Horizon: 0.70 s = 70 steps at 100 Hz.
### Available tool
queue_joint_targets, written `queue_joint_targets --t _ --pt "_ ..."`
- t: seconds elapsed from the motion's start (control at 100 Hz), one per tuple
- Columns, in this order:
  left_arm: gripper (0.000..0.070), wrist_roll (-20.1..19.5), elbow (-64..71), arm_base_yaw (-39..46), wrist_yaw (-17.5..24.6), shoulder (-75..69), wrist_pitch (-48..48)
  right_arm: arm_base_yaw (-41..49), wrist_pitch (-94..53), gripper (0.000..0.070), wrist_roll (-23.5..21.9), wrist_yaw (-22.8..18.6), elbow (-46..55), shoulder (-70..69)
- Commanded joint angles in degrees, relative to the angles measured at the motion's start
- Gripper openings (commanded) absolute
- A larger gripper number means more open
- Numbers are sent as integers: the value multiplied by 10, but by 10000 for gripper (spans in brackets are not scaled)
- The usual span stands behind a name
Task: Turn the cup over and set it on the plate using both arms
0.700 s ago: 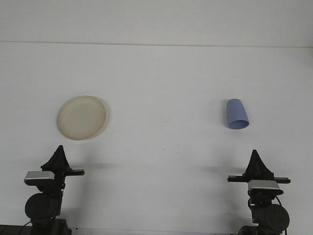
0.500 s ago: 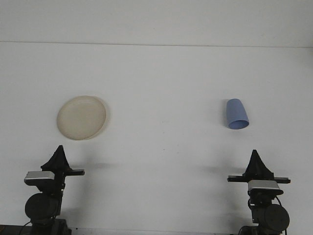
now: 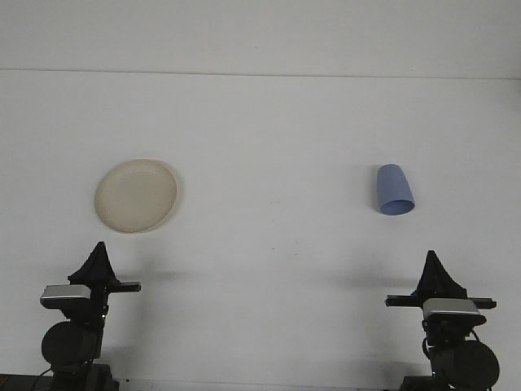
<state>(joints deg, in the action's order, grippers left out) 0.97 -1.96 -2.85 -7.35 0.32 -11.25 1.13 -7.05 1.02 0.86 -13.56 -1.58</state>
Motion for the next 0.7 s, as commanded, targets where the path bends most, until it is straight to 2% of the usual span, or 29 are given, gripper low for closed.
queue_joint_targets --t 0.0,0.41,0.69 --pt "11 -1 11 1 -1 0 -8 0 -25 7 -10 0 -33 -17" --pt "11 -1 11 1 -1 0 -8 0 -278 7 8 1 -312 -280" --pt "11 -1 11 1 -1 0 -8 0 -335 7 0 0 -393 -408"
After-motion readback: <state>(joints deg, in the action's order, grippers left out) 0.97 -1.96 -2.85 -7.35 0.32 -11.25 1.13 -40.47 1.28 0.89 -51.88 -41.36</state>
